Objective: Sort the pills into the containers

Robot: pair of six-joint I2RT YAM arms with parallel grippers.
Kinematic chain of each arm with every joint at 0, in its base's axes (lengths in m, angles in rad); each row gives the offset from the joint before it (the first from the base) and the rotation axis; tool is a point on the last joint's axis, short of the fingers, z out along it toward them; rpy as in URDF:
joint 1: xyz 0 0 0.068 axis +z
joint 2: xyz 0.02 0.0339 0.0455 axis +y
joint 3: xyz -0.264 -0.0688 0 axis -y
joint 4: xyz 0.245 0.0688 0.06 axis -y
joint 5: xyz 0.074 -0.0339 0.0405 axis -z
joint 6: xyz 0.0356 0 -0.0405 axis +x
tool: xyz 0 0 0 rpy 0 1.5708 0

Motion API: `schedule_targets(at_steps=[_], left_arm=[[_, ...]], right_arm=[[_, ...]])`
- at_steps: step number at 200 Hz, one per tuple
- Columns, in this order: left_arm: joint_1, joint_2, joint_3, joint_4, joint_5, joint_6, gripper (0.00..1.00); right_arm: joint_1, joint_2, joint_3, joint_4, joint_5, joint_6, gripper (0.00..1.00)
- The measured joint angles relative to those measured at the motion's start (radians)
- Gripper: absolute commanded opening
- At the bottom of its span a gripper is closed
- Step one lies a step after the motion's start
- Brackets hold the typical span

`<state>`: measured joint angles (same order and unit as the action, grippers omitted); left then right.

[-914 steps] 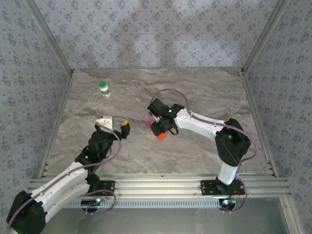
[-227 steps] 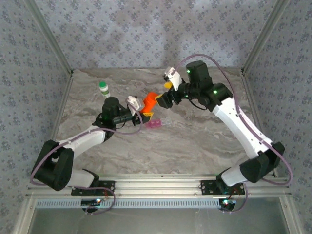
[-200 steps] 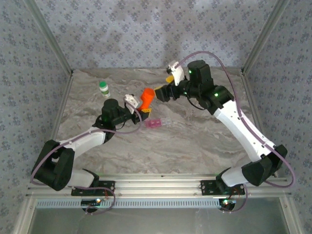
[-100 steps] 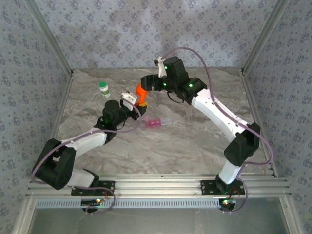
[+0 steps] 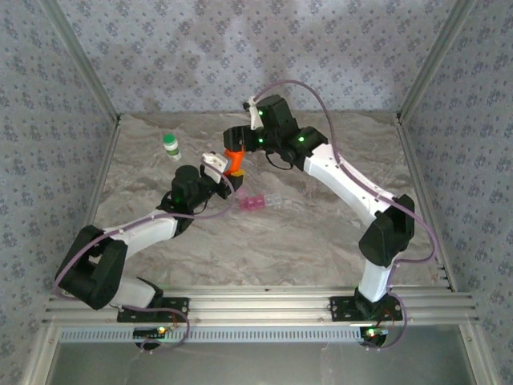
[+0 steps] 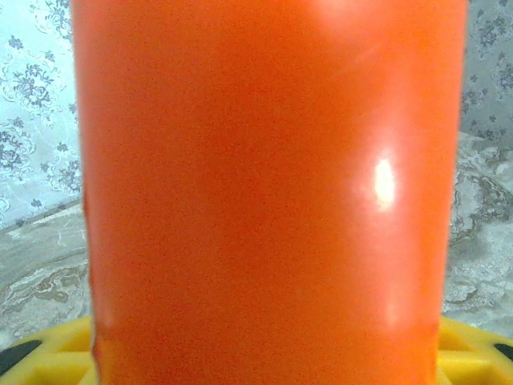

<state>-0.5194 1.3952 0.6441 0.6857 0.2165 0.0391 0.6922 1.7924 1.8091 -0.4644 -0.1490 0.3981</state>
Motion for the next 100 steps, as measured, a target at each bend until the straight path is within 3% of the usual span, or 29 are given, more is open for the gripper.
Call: schedule_targets(at_steps=[37, 50, 80, 100], left_arm=[[0.0, 0.002, 0.0, -0.001, 0.002, -0.007, 0.0], [0.0, 0.005, 0.0, -0.002, 0.003, -0.008, 0.0], [-0.001, 0.014, 0.0, -0.015, 0.019, -0.007, 0.0], [-0.002, 0.013, -0.002, -0.008, 0.053, -0.006, 0.0]], right_arm=[[0.006, 0.0, -0.033, 0.005, -0.011, 0.013, 0.67], [0.007, -0.001, -0.051, 0.017, -0.023, 0.018, 0.6], [-0.002, -0.023, -0.115, 0.074, -0.069, 0.02, 0.32], [-0.031, -0.067, -0.196, 0.142, -0.14, 0.024, 0.21]])
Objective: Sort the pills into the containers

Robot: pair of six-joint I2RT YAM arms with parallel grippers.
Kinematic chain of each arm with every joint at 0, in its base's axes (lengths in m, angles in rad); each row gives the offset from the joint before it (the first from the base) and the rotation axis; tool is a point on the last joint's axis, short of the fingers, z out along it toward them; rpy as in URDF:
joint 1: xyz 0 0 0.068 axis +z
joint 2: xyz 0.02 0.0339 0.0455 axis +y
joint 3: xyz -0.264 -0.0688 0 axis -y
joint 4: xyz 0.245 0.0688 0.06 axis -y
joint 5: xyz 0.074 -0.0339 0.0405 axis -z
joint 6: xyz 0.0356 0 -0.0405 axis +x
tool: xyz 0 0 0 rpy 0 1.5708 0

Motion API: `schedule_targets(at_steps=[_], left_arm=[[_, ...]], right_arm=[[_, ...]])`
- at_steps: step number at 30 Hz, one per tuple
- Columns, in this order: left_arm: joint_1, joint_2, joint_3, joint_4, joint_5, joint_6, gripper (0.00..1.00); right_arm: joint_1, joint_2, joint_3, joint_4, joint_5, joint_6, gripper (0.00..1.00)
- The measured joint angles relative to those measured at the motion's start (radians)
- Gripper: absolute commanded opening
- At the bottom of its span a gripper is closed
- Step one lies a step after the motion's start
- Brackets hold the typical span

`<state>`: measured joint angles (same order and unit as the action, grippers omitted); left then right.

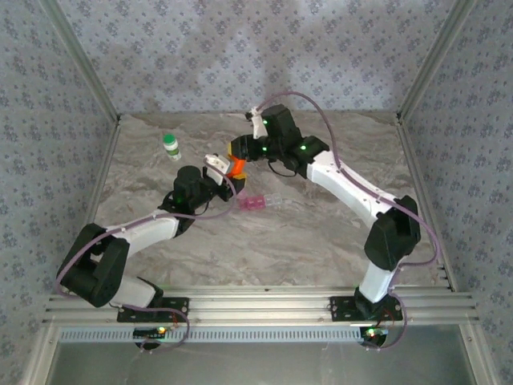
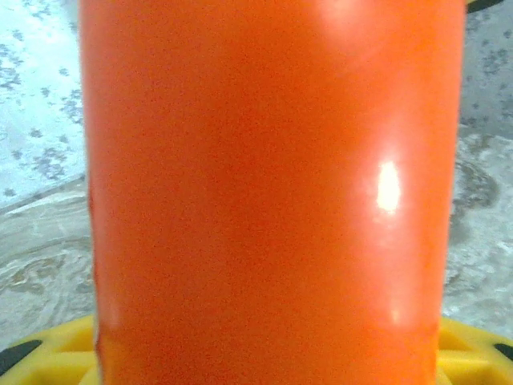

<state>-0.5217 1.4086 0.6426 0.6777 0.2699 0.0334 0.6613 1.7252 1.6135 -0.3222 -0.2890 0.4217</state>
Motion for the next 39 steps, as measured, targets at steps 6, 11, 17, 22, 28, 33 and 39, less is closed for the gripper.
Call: schedule_targets(at_steps=[6, 11, 17, 22, 28, 33, 39], left_arm=[[0.053, -0.009, -0.014, 0.052, 0.246, -0.017, 0.0], [0.092, -0.034, -0.014, 0.071, 0.461, -0.016, 0.0], [0.104, -0.069, -0.004, 0.052, 0.686, 0.011, 0.0], [0.105, -0.103, 0.031, -0.018, 0.741, 0.049, 0.0], [0.1, -0.111, 0.055, -0.085, 0.758, 0.082, 0.0], [0.095, -0.111, 0.057, -0.117, 0.759, 0.094, 0.0], [0.093, -0.111, 0.057, -0.129, 0.766, 0.124, 0.0]], right_arm=[[-0.06, -0.111, -0.191, 0.181, -0.22, -0.101, 0.15], [-0.072, -0.17, -0.226, 0.196, -0.395, -0.362, 0.18], [-0.091, -0.202, -0.196, 0.059, -0.623, -0.752, 0.18], [-0.099, -0.202, -0.138, -0.039, -0.696, -0.896, 0.27], [-0.109, -0.18, -0.087, -0.125, -0.743, -0.982, 0.38], [-0.114, -0.154, -0.055, -0.19, -0.756, -1.013, 0.69], [-0.133, -0.153, -0.051, -0.225, -0.756, -1.011, 0.79]])
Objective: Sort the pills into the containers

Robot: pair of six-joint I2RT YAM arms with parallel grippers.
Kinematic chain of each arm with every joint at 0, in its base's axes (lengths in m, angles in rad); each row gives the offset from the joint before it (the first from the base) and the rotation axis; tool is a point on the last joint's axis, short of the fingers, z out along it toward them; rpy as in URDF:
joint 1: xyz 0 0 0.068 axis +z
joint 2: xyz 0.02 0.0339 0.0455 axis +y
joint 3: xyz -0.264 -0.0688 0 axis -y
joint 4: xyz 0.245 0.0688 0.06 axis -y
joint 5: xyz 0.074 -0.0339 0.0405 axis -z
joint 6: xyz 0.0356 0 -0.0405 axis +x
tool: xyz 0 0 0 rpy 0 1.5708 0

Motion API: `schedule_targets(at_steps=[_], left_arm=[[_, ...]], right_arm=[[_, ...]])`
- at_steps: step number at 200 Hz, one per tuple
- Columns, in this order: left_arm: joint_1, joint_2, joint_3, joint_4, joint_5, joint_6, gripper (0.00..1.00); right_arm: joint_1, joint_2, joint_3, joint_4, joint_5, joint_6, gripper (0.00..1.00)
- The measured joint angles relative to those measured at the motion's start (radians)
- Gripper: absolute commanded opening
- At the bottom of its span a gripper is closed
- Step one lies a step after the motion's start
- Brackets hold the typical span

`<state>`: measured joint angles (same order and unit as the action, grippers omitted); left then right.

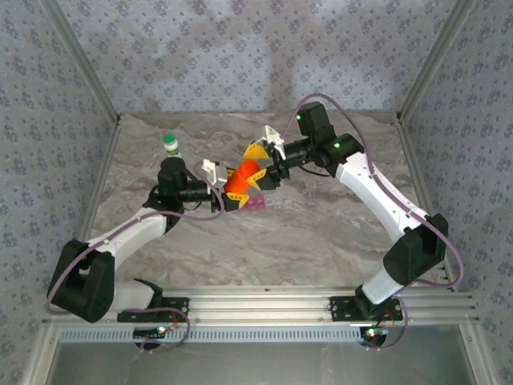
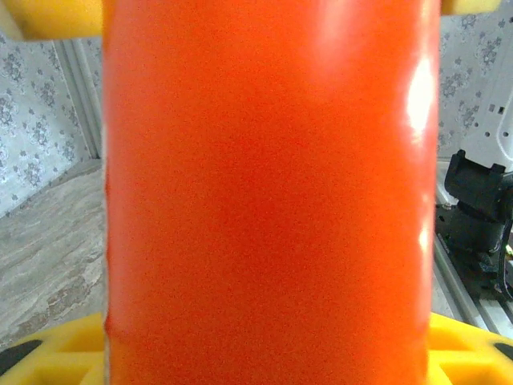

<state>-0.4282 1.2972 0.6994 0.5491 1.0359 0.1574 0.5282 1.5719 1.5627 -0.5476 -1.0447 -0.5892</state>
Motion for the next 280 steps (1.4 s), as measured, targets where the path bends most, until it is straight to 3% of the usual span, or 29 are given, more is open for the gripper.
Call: schedule_targets(at_steps=[21, 72, 108, 141, 189, 224, 280], left_arm=[[0.0, 0.0, 0.0, 0.0, -0.005, 0.011, 0.0], [0.0, 0.0, -0.003, 0.025, -0.129, 0.01, 0.0], [-0.012, 0.0, -0.013, 0.072, -0.283, -0.01, 0.0], [-0.055, 0.0, -0.023, 0.098, -0.471, -0.013, 0.0], [-0.115, 0.033, -0.023, 0.143, -0.741, -0.016, 0.0], [-0.118, 0.052, -0.023, 0.155, -0.819, -0.02, 0.0], [-0.118, 0.053, -0.026, 0.179, -0.843, -0.02, 0.0]], right_arm=[[-0.008, 0.0, 0.0, -0.007, 0.006, 0.009, 0.88], [-0.01, -0.032, -0.007, 0.002, 0.06, 0.085, 0.93], [0.005, -0.15, -0.031, 0.075, 0.224, 0.218, 0.98], [0.048, -0.184, 0.012, 0.163, 0.496, 0.459, 0.95], [0.13, -0.038, 0.142, 0.181, 0.827, 0.787, 0.89], [0.156, 0.068, 0.179, 0.155, 0.89, 0.898, 0.88], [0.16, 0.132, 0.193, 0.116, 0.907, 0.949, 0.81]])
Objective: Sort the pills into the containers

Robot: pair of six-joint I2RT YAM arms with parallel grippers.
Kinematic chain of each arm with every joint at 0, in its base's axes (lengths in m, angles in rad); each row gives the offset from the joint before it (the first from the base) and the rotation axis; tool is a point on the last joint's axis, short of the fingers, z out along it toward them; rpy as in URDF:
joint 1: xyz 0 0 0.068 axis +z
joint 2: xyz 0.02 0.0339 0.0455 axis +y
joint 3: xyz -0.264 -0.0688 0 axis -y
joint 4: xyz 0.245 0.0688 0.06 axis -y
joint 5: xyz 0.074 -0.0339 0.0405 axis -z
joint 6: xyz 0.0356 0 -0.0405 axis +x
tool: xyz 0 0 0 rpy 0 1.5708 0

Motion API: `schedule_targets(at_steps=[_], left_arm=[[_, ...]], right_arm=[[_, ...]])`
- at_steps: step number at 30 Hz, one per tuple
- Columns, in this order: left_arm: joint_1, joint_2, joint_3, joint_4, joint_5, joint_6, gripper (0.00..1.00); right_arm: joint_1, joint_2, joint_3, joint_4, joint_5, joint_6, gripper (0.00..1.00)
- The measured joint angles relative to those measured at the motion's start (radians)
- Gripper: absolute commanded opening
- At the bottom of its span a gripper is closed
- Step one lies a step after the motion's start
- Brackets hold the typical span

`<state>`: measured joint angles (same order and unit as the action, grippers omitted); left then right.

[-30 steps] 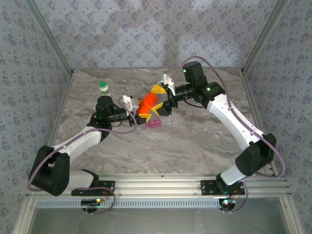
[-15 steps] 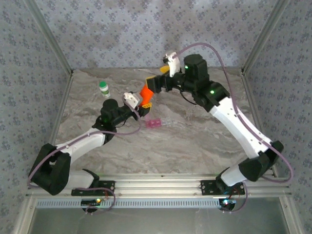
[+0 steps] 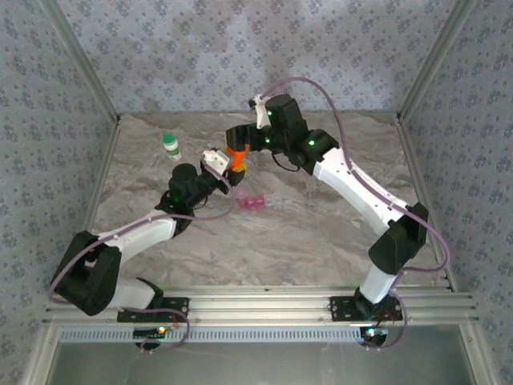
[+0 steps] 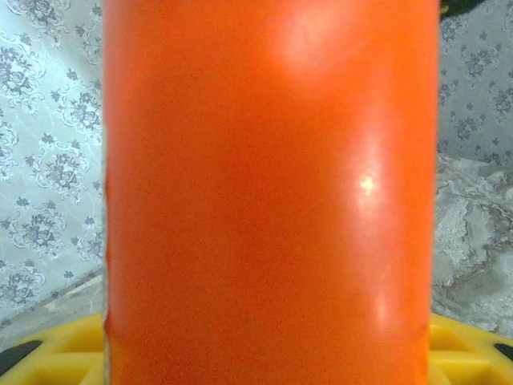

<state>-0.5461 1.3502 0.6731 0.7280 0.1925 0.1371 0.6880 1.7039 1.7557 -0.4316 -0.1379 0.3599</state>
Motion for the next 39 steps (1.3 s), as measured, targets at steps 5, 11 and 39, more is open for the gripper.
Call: schedule_targets(at_steps=[5, 11, 39], left_arm=[[0.0, 0.003, -0.002, 0.002, 0.0, 0.0, 0.0], [0.0, 0.006, -0.005, 0.004, 0.003, 0.0, 0.0], [0.093, -0.03, -0.018, 0.002, 0.759, -0.079, 0.0]], right_arm=[[0.0, 0.021, 0.011, 0.0, -0.031, 0.017, 0.66], [-0.002, 0.024, 0.012, 0.006, -0.089, 0.021, 0.4], [-0.121, -0.15, -0.203, -0.042, -0.833, -0.865, 0.44]])
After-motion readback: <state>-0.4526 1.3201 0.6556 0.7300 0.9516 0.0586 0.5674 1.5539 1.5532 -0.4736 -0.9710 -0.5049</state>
